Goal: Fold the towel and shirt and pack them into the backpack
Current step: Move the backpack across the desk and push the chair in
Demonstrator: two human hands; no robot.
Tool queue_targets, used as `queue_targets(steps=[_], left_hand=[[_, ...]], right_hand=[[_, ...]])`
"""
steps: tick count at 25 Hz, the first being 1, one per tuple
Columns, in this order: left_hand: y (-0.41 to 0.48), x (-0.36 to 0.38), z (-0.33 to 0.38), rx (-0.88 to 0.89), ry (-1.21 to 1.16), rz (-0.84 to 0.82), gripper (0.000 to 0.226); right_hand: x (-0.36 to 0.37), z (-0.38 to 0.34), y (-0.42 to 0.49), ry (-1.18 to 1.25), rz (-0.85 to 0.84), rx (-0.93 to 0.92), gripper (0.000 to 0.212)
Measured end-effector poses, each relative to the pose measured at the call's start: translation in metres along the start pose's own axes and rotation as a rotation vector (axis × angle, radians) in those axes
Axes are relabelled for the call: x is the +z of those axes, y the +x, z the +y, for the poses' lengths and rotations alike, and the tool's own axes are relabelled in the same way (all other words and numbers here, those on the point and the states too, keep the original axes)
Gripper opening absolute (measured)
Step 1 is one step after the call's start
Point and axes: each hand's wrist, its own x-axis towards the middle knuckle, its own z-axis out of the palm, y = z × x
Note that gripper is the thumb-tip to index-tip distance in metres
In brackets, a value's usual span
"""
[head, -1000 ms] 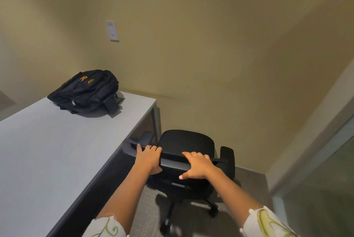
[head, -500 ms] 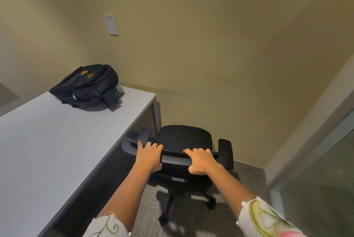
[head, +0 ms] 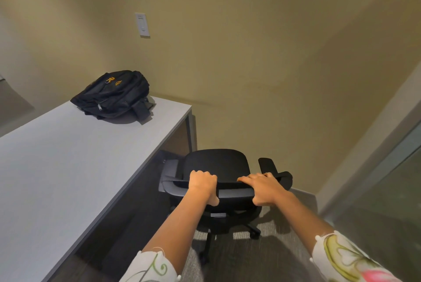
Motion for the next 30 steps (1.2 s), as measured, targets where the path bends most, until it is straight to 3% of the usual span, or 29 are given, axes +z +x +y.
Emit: queue_targets(steps=[9,15,24,30], left_hand=[[-0.044,-0.001,0.041,0.055,0.097,-0.193,0.041],[-0.041,-0.010,0.063,0.025,0.060,-0.299,0.059],[-0.022,-0.023,0.069,-0.174,-0.123,-0.292,0.071],[-0.005,-0.013,0.064,-0.346,-0.289,-0.207,0.093]], right_hand=[[0.016,0.003,-0.043,-0.102,0.009,-0.139,0.074],[0.003,0.018,-0.043,-0.202,-0.022,-0.255,0.070],[-0.022,0.049,0.011,-0.353,-0.018,-0.445,0.073],[-0.033,0.062,0.062,-0.449,-0.008,-0.543,0.077]])
